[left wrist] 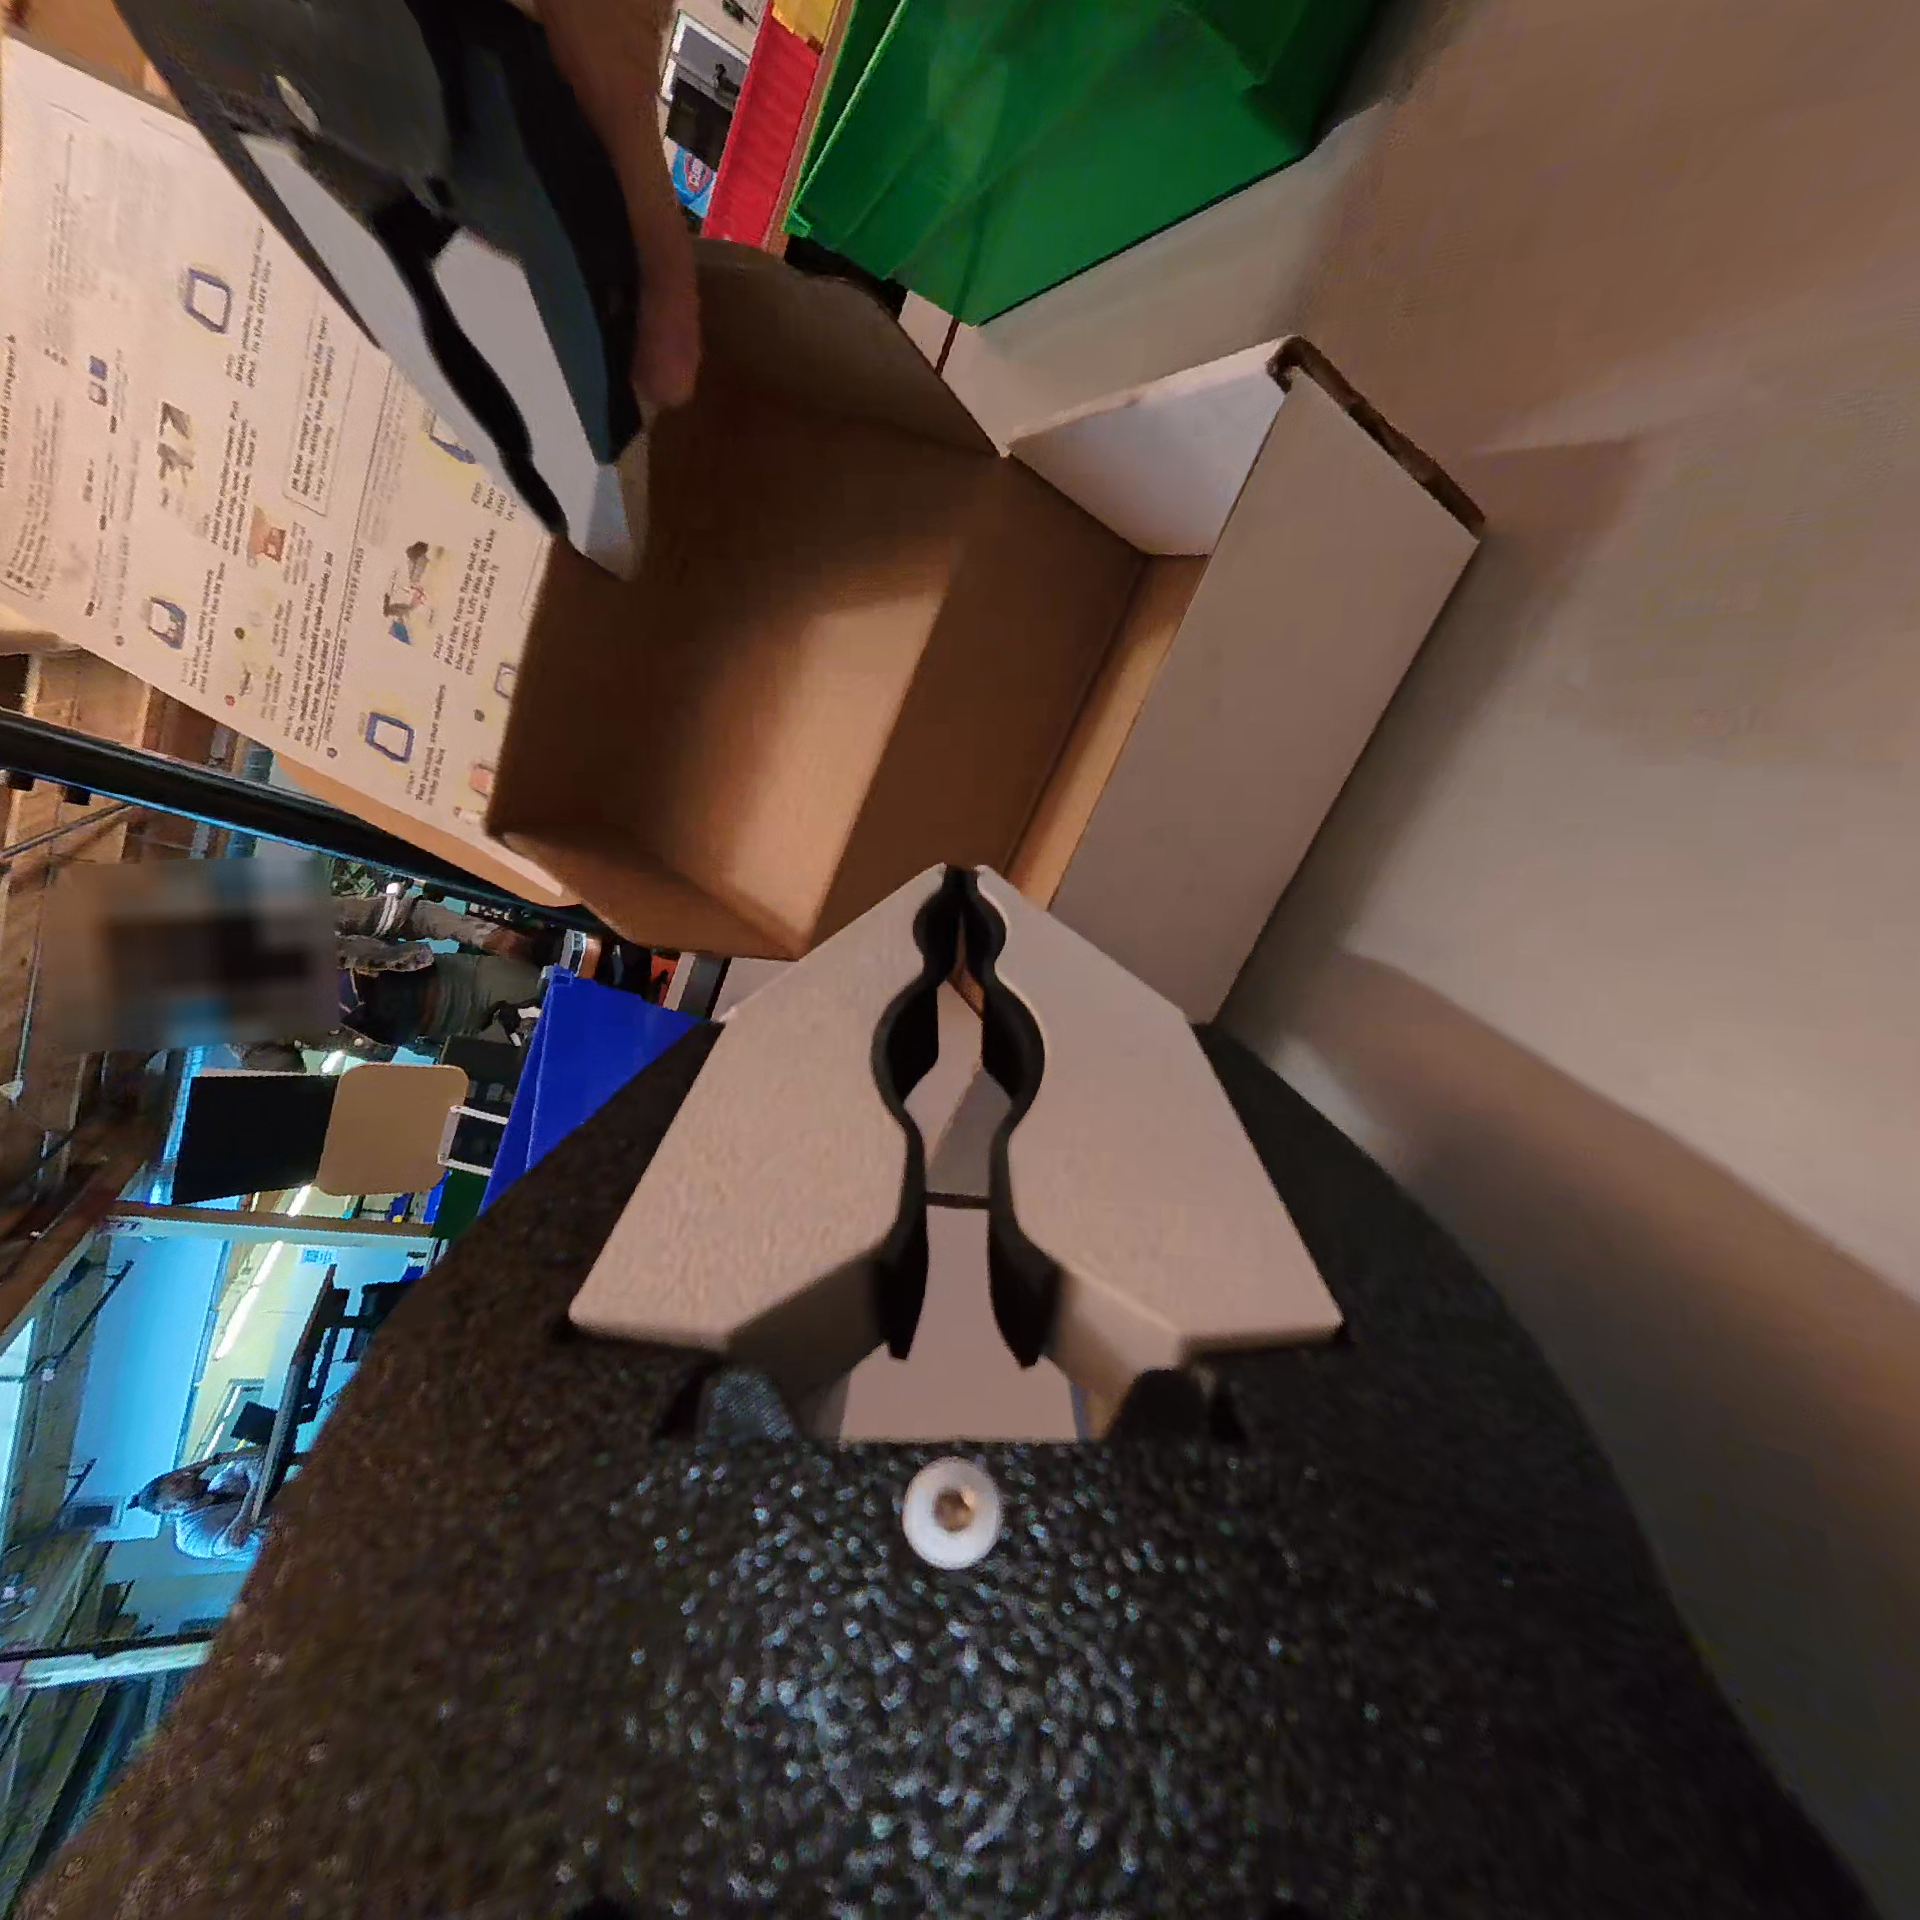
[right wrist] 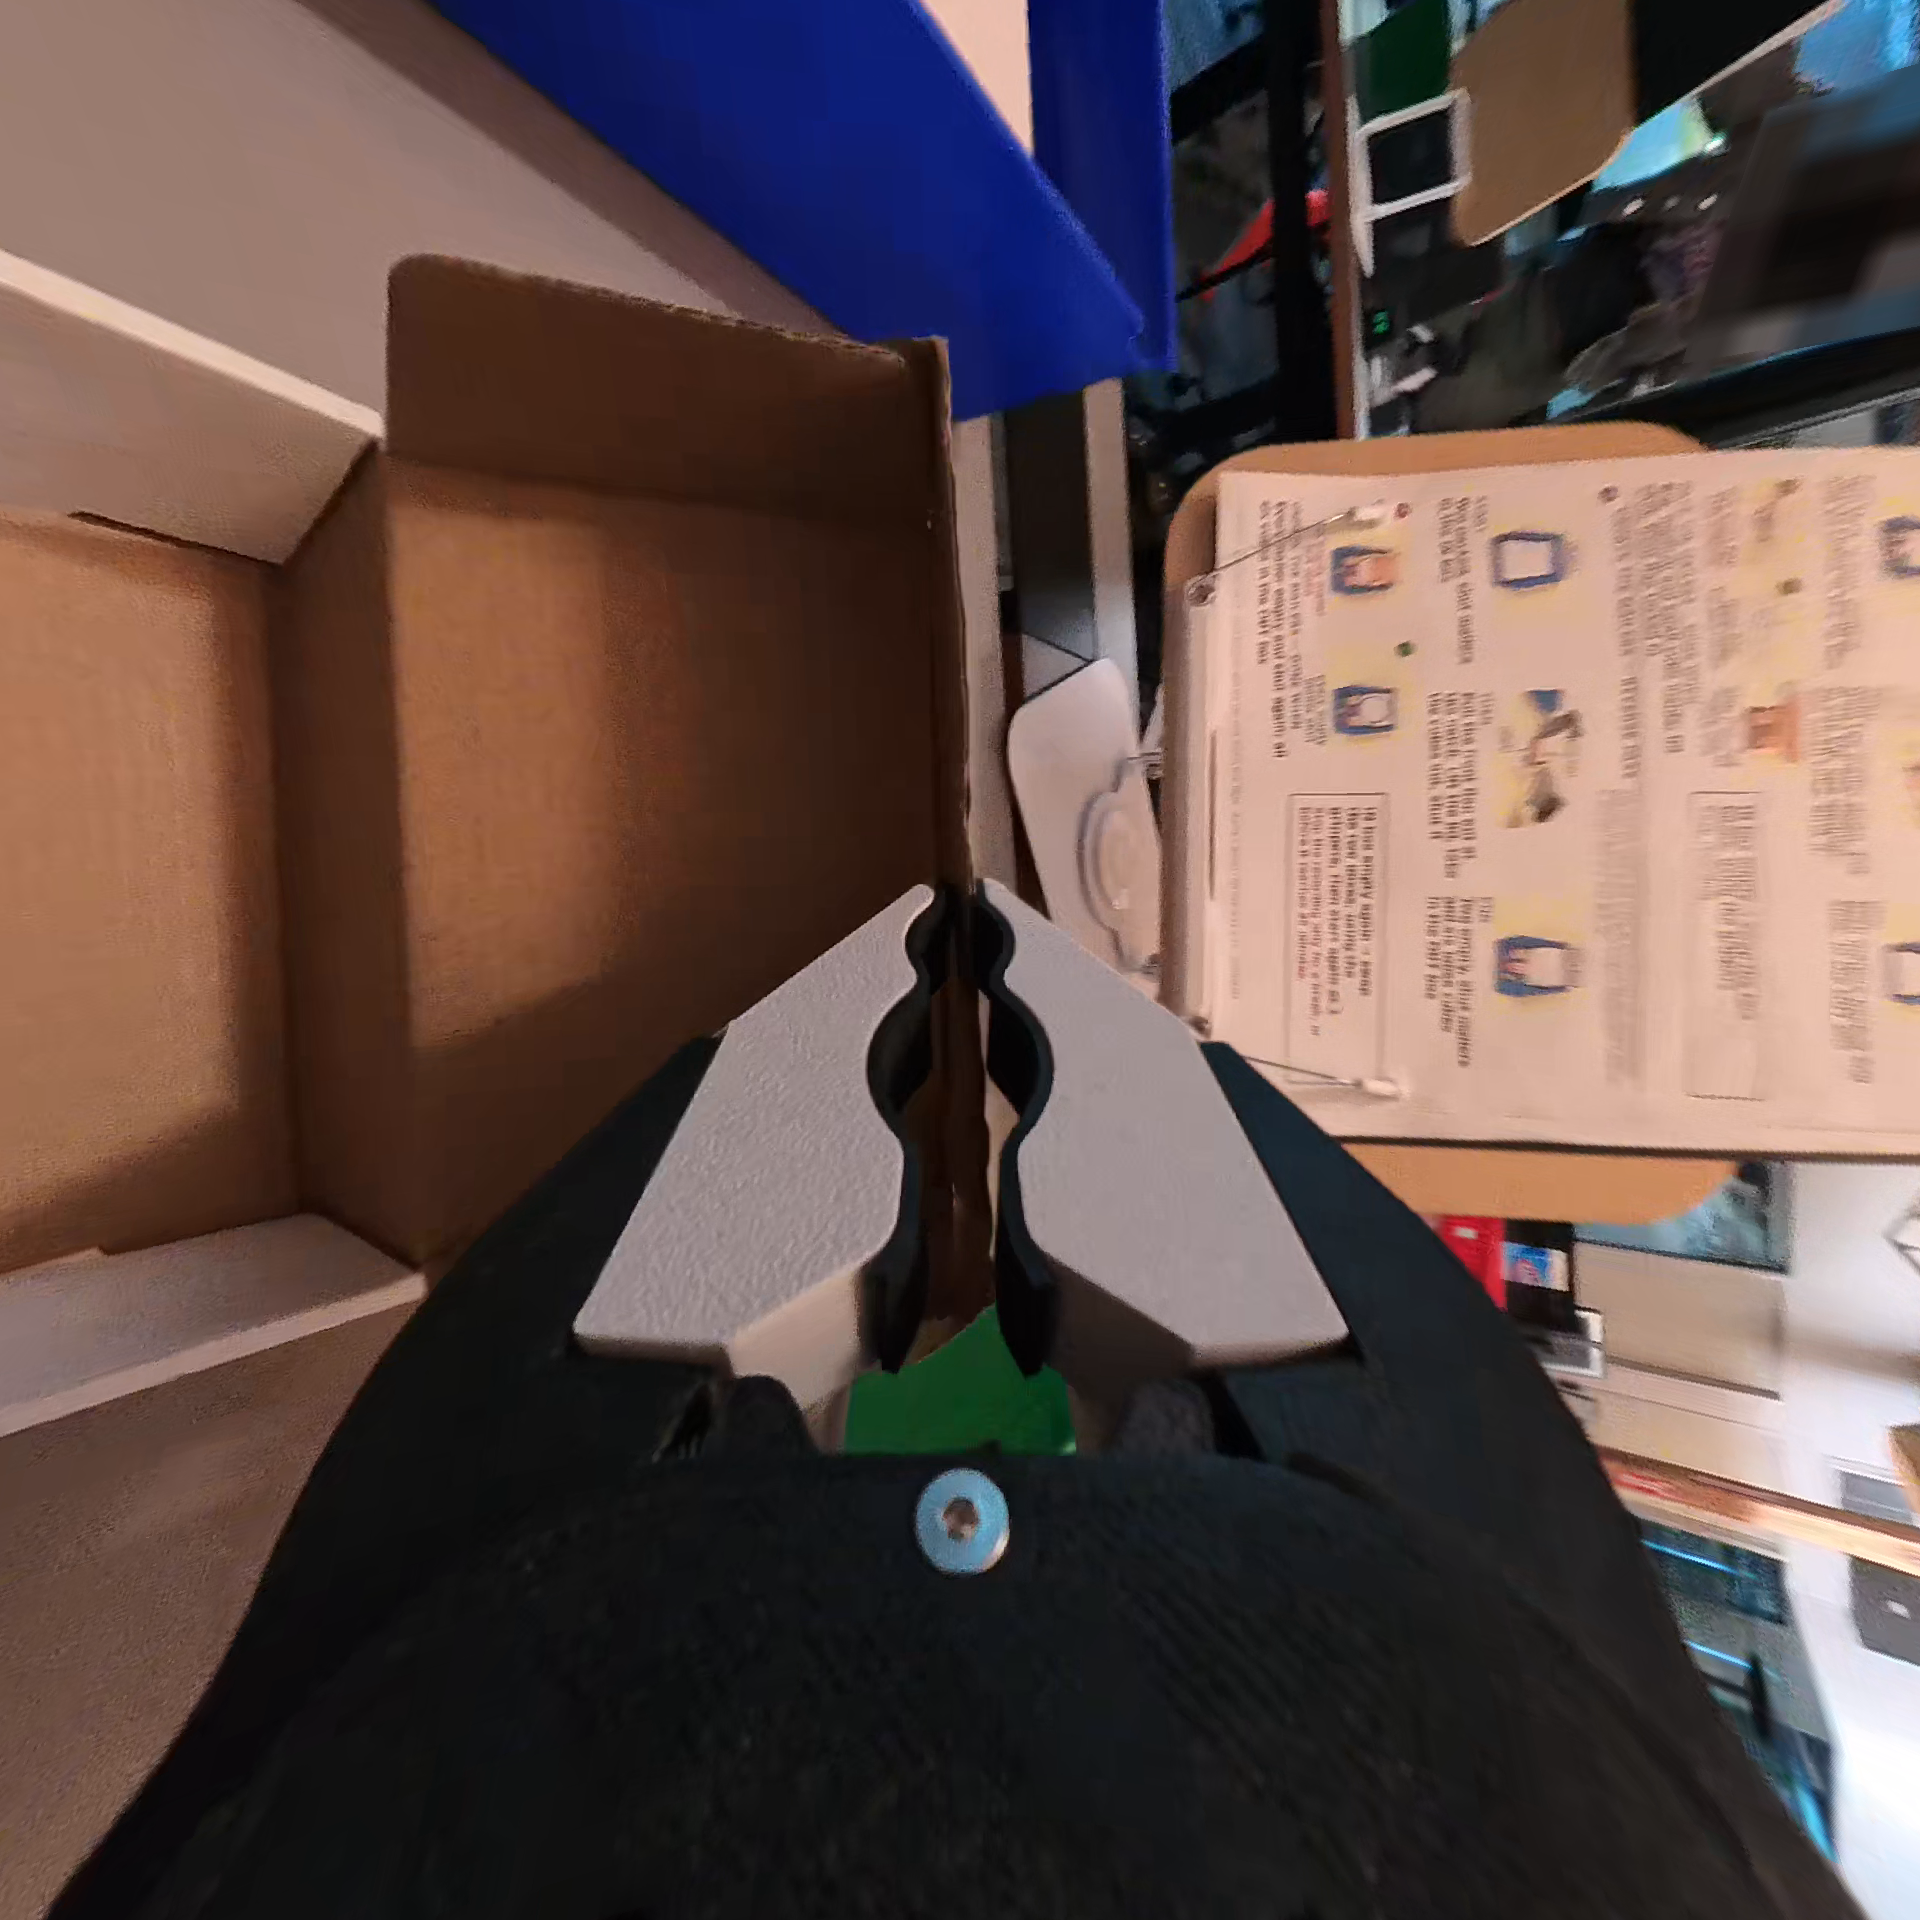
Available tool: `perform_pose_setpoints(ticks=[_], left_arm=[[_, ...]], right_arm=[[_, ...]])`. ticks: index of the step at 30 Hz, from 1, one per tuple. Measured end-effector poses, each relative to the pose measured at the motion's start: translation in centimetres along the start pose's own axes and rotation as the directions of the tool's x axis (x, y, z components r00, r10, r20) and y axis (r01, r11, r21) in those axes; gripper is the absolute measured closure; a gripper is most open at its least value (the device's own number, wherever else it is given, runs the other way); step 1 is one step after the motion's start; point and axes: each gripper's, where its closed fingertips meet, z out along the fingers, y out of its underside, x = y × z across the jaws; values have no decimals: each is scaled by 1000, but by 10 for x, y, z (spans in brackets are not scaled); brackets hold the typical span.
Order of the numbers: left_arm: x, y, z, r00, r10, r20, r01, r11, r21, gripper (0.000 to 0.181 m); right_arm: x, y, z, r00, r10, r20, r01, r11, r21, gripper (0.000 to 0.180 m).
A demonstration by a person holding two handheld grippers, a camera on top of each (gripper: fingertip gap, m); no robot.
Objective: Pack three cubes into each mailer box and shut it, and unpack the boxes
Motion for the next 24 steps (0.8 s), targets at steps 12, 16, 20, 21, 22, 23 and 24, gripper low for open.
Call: perform_pose_setpoints(ticks=[12,16,20,21,22,23,24], left_arm=[[-92,18,-33,911,-403,-90,412,901,137,171],[-155,111,-23,877,-472,-87,460,879,-128,146],[-165,206,5,864,-459,-207,329,826,-458,133],[-167,225,14,864,-450,-226,289,811,-509,130],[-167,240,22,859,-442,-258,249,801,-544,132],[-162,253,28,843,-444,-305,206,788,-580,128],[-156,263,32,817,-457,-351,166,770,-616,117]], right_arm=[[4,-5,6,980,138,146,-152,984,89,179],[10,-5,-6,974,159,163,-176,980,91,179],[14,-14,-12,974,158,165,-184,970,159,179],[14,-13,-11,975,149,163,-175,972,160,179],[14,-12,-9,977,142,158,-166,974,154,179],[13,-10,-8,978,138,153,-160,977,144,179],[13,-9,-6,980,133,149,-153,979,136,179]])
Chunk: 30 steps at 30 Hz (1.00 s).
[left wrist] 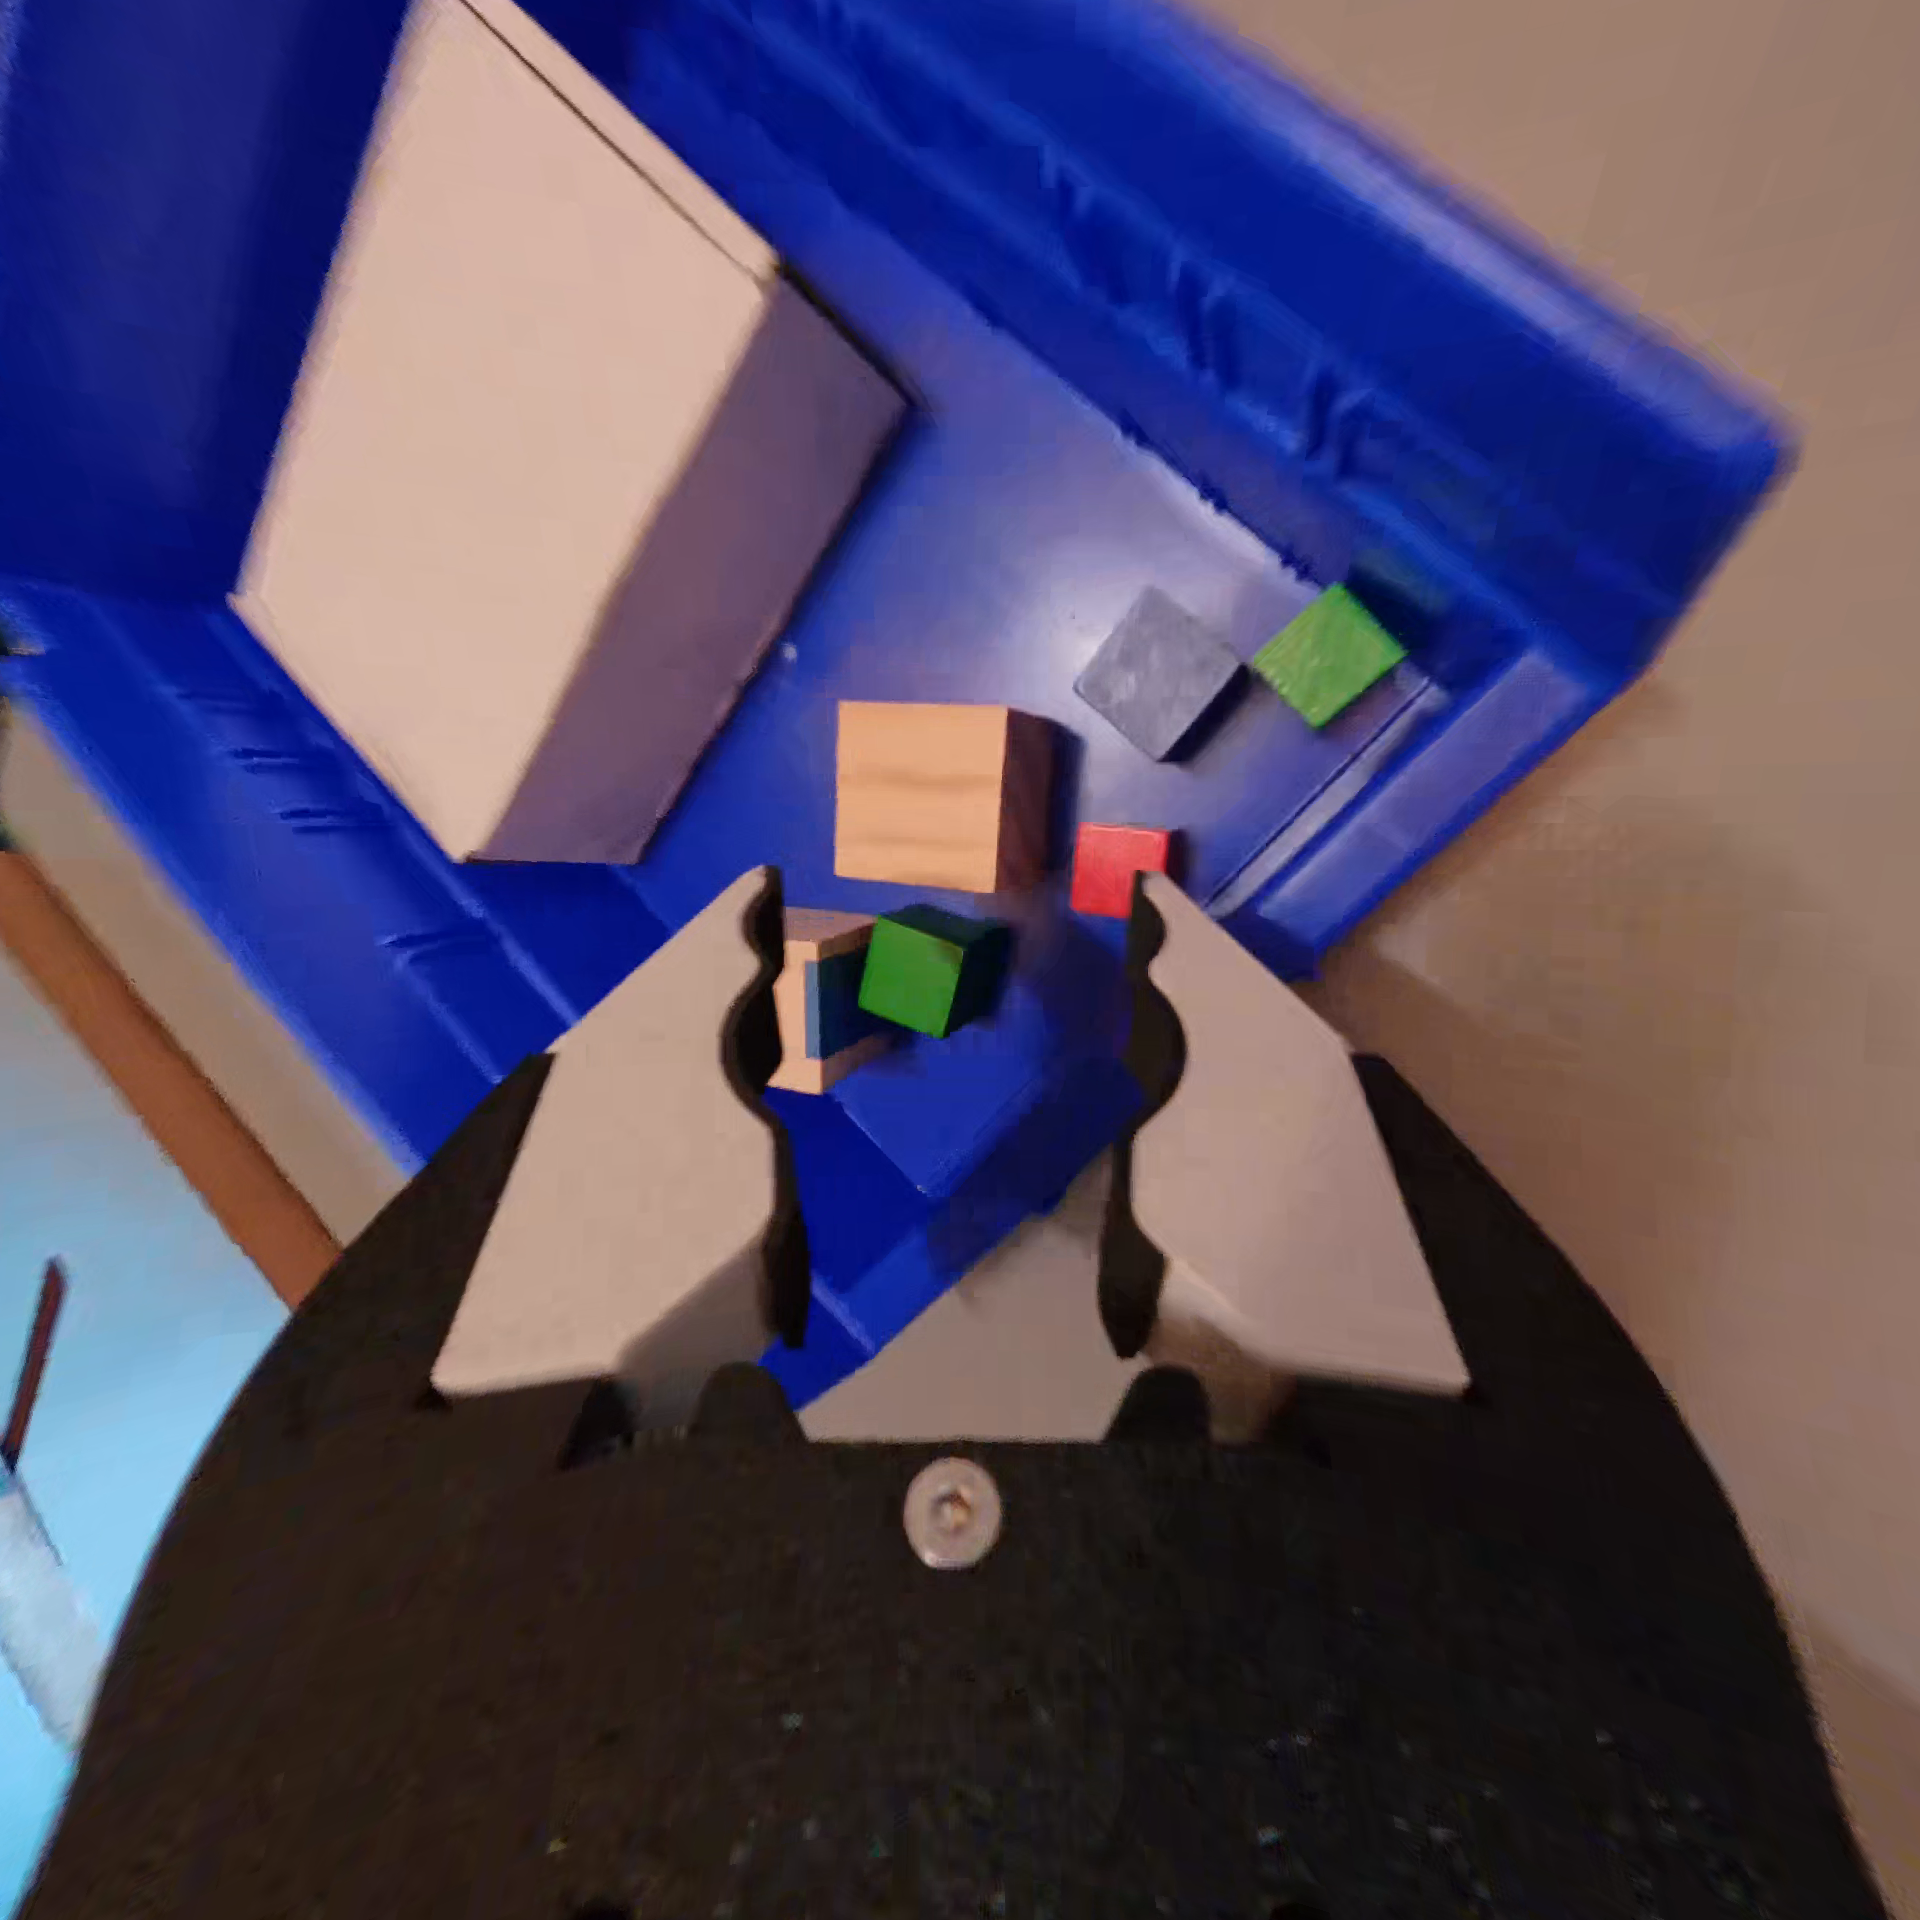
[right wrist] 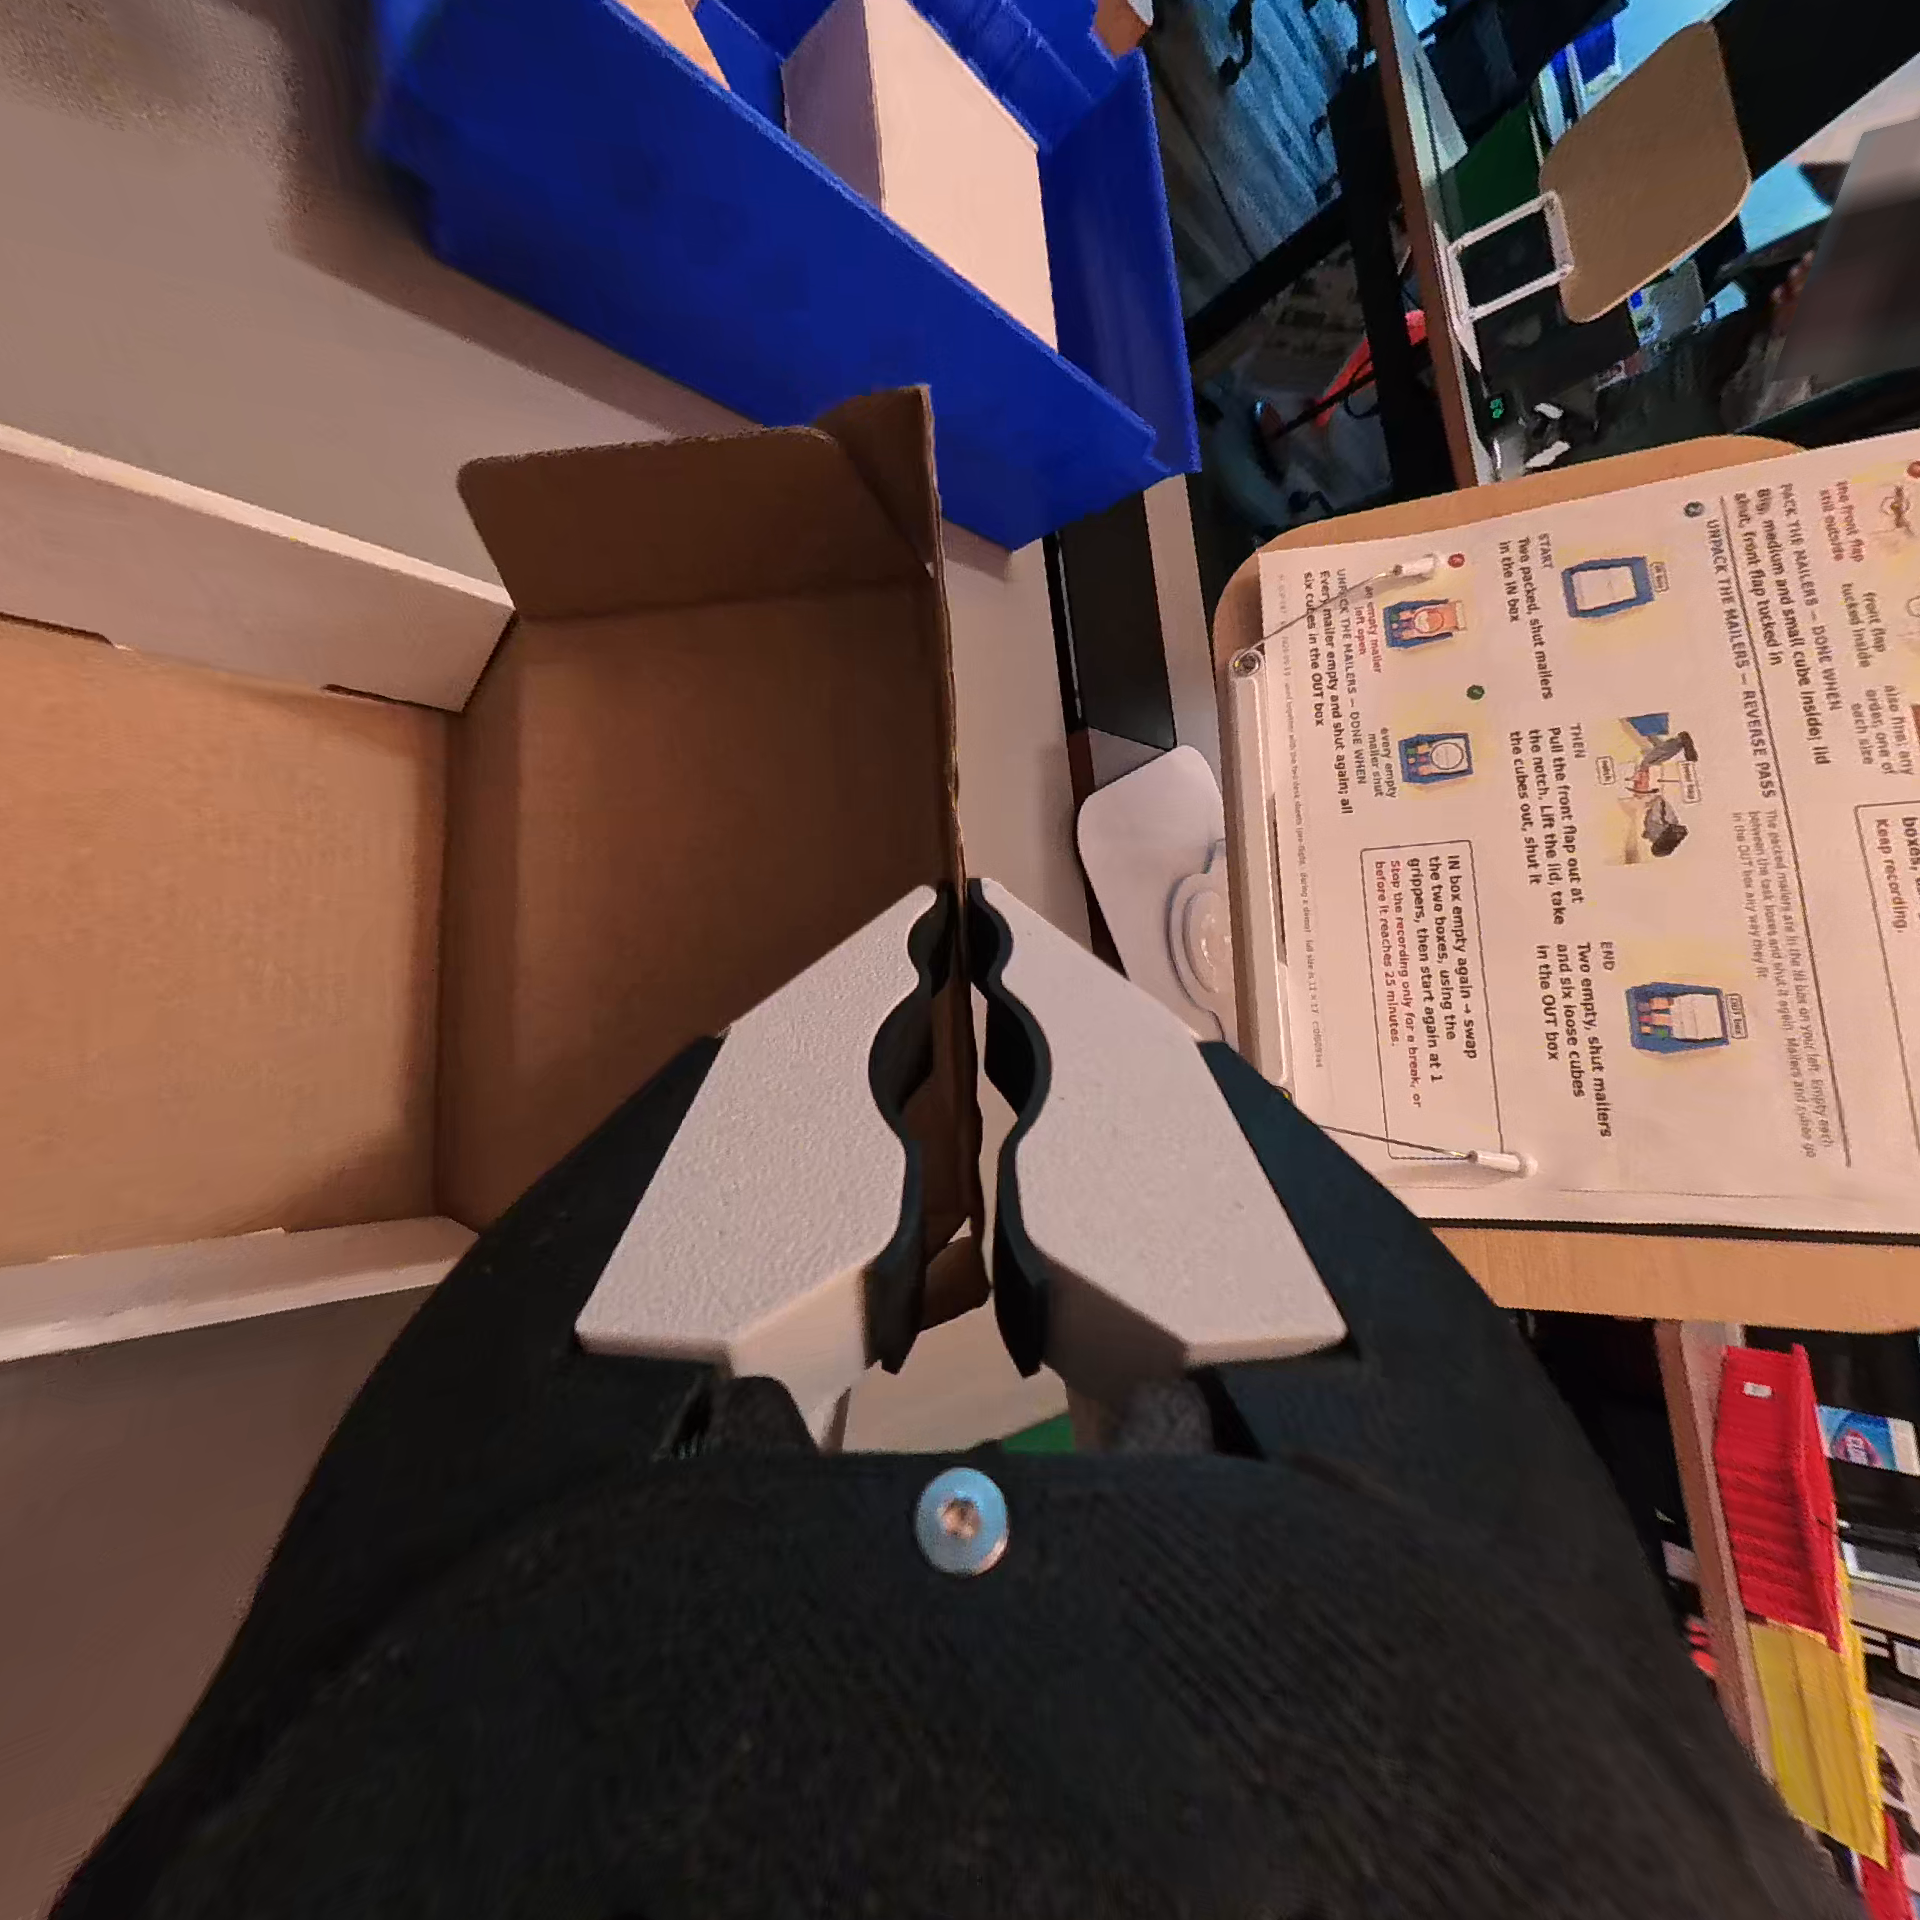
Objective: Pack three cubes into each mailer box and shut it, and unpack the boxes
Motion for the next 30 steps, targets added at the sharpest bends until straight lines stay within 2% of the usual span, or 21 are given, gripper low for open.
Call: perform_pose_setpoints(ticks=[1,3,7,8,9,10,12,16,20,23,25,27,30], left_arm=[[-1,4,10,999,5,-43,-7,999,-46,109],[-5,7,24,996,10,-91,-20,995,-102,106],[-11,-5,39,990,-6,-138,-8,995,-103,100],[-9,-7,42,988,-15,-157,-1,995,-103,103],[-6,-5,45,984,-22,-175,1,993,-121,116],[-4,-1,47,982,-24,-188,-4,989,-150,139],[-3,-2,46,982,-27,-186,-3,988,-156,139],[-19,-15,20,996,-40,-82,32,995,-95,140],[-28,-39,-42,995,-95,6,95,995,11,140],[21,-78,-91,982,-118,-150,141,977,158,140],[78,-106,-114,958,-25,-286,99,964,246,140],[135,-126,-118,931,80,-357,28,958,286,140],[200,-141,-94,917,159,-366,-65,964,257,140]], right_arm=[[0,0,1,1000,-8,-4,8,1000,-4,179],[-1,-1,1,1000,-17,-5,17,1000,-2,179],[-1,-4,0,1000,-27,-3,27,1000,14,179],[-1,-4,0,1000,-30,-2,30,999,14,179],[-1,-4,0,999,-33,-3,33,999,11,179],[-1,-4,0,999,-37,-4,37,999,8,179],[-2,-5,0,999,-46,-7,46,999,9,179],[-2,-7,0,999,-46,-6,46,999,24,179],[-2,-7,2,999,-48,-9,49,999,18,179],[-2,-9,3,999,-50,-10,50,999,22,179],[-2,-11,3,999,-50,-12,50,998,23,179],[-2,-12,5,998,-54,-16,54,998,21,179],[-2,-12,6,998,-55,-18,55,998,8,179]])
